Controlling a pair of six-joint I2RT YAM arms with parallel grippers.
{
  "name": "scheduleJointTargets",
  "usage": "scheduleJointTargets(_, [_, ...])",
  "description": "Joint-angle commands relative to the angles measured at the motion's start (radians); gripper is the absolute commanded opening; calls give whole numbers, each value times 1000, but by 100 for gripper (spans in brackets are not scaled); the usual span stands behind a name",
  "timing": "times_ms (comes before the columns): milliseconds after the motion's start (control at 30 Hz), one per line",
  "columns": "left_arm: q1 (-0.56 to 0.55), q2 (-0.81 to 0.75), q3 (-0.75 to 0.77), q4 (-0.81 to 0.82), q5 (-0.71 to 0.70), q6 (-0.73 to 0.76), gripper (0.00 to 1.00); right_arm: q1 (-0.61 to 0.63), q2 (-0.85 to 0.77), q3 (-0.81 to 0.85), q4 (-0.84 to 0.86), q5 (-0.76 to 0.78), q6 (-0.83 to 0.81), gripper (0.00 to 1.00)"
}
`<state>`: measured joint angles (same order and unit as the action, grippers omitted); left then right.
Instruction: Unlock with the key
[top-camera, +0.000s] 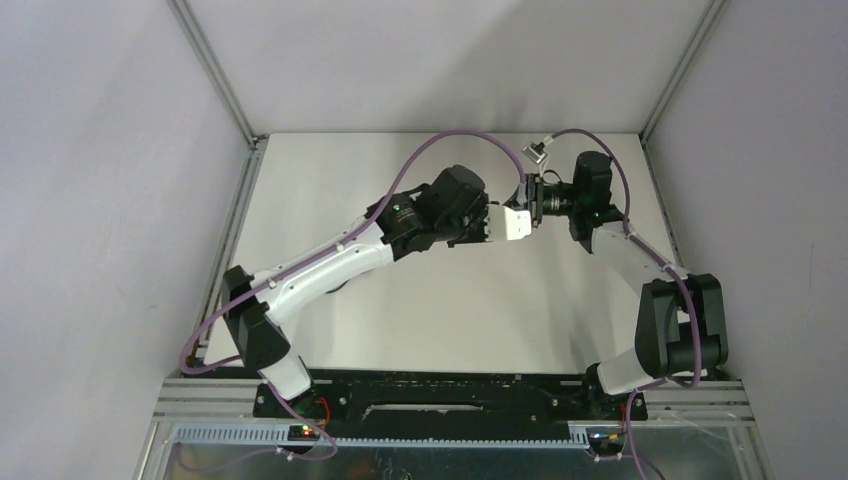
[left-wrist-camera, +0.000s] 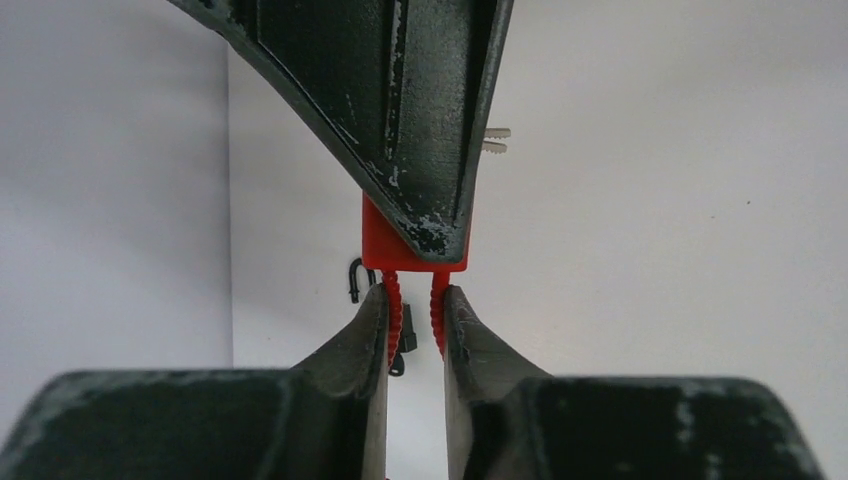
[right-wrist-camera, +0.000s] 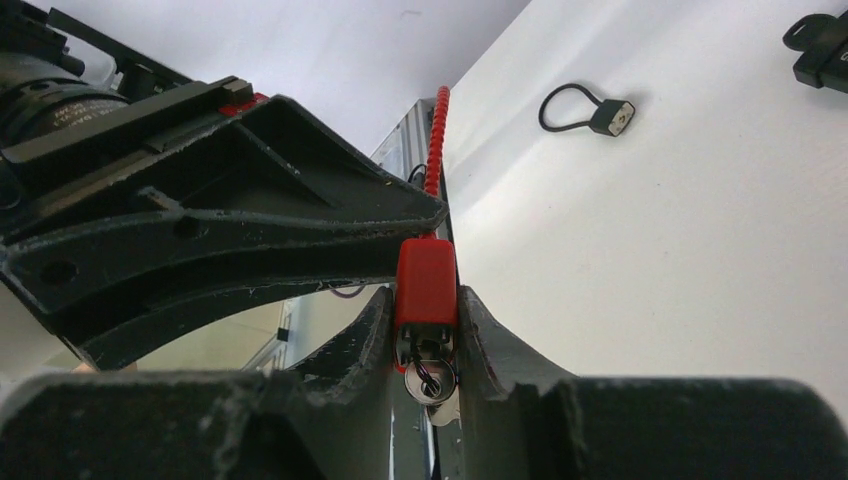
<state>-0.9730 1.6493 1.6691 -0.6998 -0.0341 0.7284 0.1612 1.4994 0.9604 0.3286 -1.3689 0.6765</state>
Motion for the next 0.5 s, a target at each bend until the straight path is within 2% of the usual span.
scheduleJointTargets(0, [-25,-7,-22,95,-89,29,13,6,-48,13,-16,-14,-18,0])
scheduleJointTargets(67, [-46,-4,-27,96,-112,29,2,6,-46,13,-25,0,-25,0])
scheduleJointTargets(333, [-89,-2,-41,48,-120,95,1,3,-53,14,-84,15,-96,0])
scheduleJointTargets(367, [-89,0,-39,45,-119,102,9,2,-56,15,-88,17,-100,0])
scheduleJointTargets(467, [-89,9,-34,42,-128,116,47,5,-58,15,-85,10,-93,0])
